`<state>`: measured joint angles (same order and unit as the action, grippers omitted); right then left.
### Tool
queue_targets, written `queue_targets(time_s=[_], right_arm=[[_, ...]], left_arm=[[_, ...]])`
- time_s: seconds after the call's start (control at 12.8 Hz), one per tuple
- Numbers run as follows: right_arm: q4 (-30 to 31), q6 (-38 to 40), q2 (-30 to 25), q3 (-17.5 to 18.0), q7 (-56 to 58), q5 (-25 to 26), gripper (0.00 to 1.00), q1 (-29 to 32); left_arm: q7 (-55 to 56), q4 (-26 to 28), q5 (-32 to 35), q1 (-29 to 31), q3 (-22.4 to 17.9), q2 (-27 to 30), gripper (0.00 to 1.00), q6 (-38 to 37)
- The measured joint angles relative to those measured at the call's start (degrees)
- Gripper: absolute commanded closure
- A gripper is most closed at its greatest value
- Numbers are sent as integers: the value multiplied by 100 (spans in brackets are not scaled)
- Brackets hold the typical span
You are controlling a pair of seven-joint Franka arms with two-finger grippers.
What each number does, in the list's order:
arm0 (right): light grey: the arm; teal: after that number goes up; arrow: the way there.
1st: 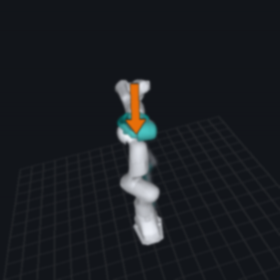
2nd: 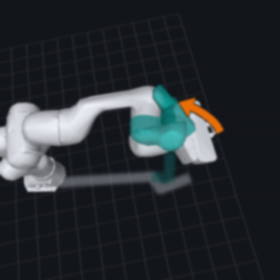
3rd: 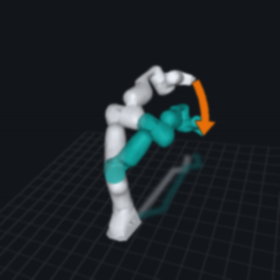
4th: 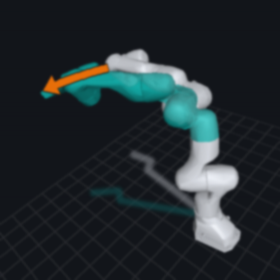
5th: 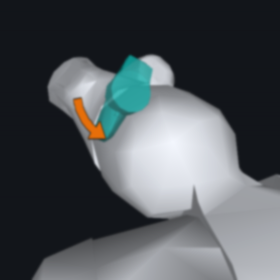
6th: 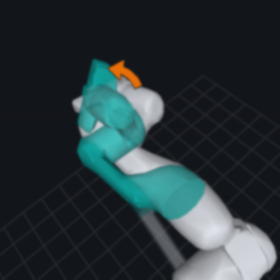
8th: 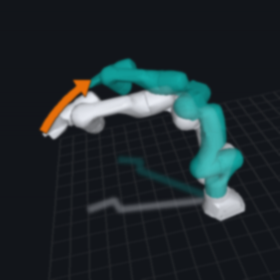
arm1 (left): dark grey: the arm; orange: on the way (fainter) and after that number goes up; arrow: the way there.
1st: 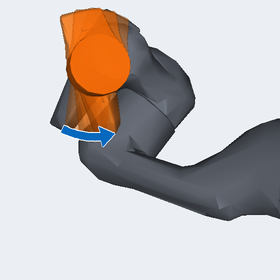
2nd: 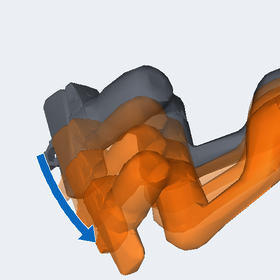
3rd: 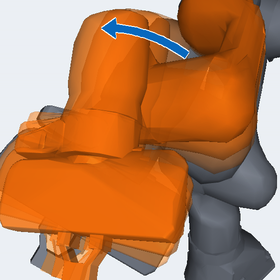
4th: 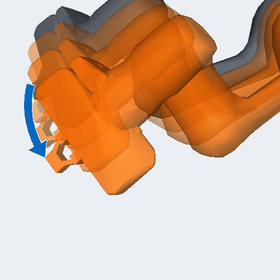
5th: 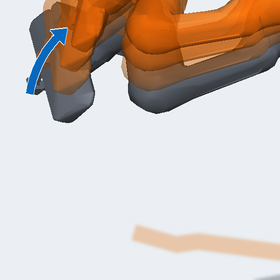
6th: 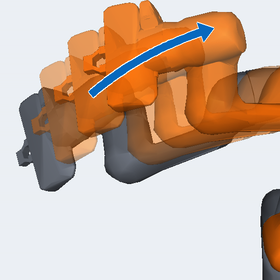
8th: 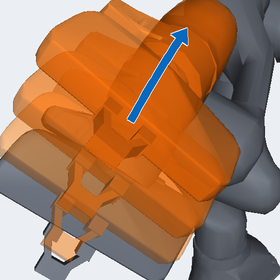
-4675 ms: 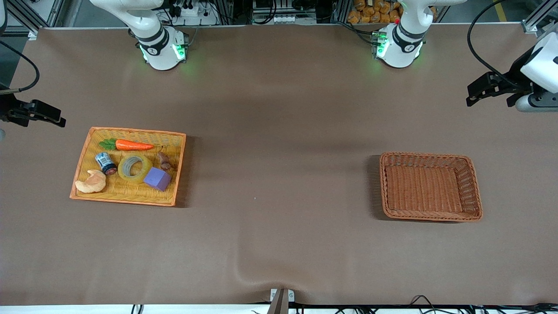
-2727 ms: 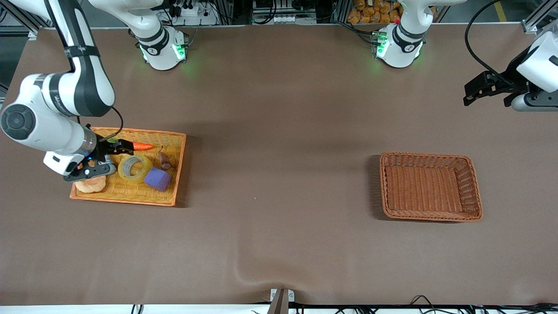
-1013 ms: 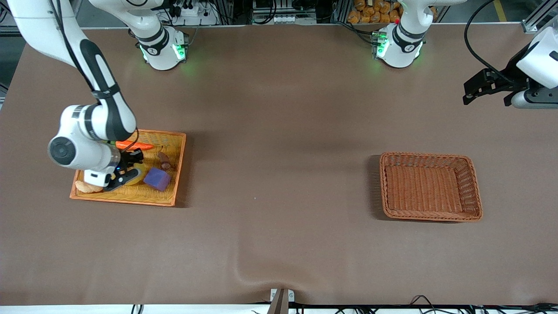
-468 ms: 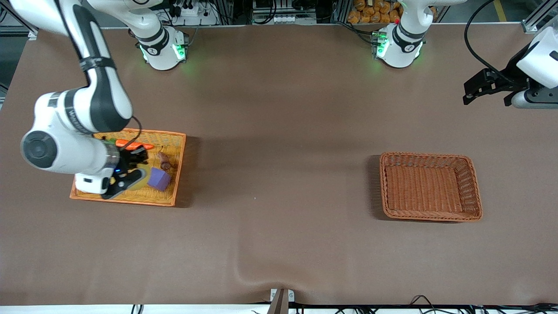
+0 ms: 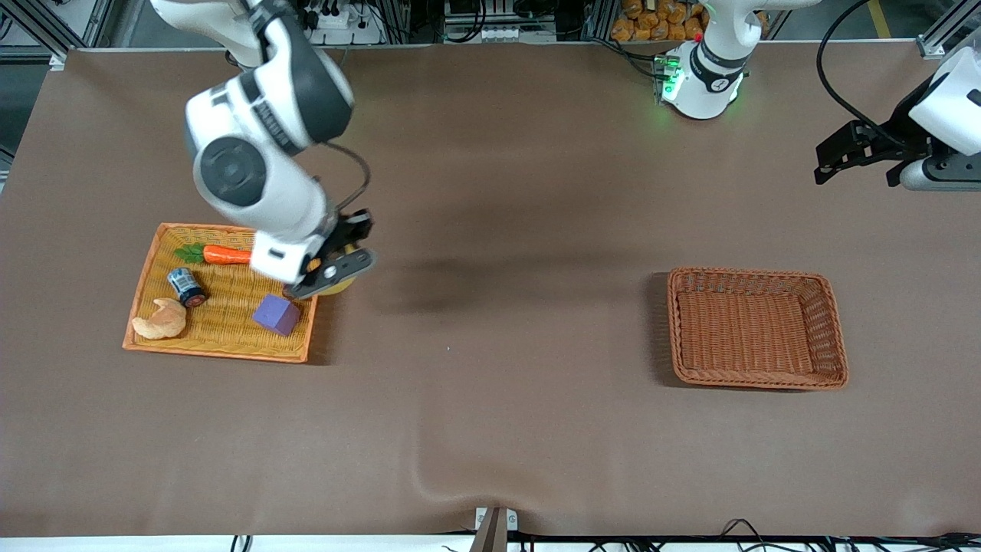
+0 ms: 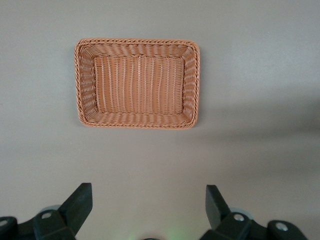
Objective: Transfer tape with both arms
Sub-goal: 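Carry the tape roll with the right gripper toward the table middle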
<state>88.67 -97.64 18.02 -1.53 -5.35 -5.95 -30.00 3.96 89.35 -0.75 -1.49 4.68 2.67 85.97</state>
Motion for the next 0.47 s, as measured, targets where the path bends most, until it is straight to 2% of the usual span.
queue_targets(time_s=[0.16,0.47], right_arm=[[-226,-403,449,10,-937,-1,100,-530],[-1010,-2004,2204,17,-2640,-19,100,-1430]], left_arm=[[0,0,0,0,0,0,0,0],[0,0,0,1,-1,-2,0,0]])
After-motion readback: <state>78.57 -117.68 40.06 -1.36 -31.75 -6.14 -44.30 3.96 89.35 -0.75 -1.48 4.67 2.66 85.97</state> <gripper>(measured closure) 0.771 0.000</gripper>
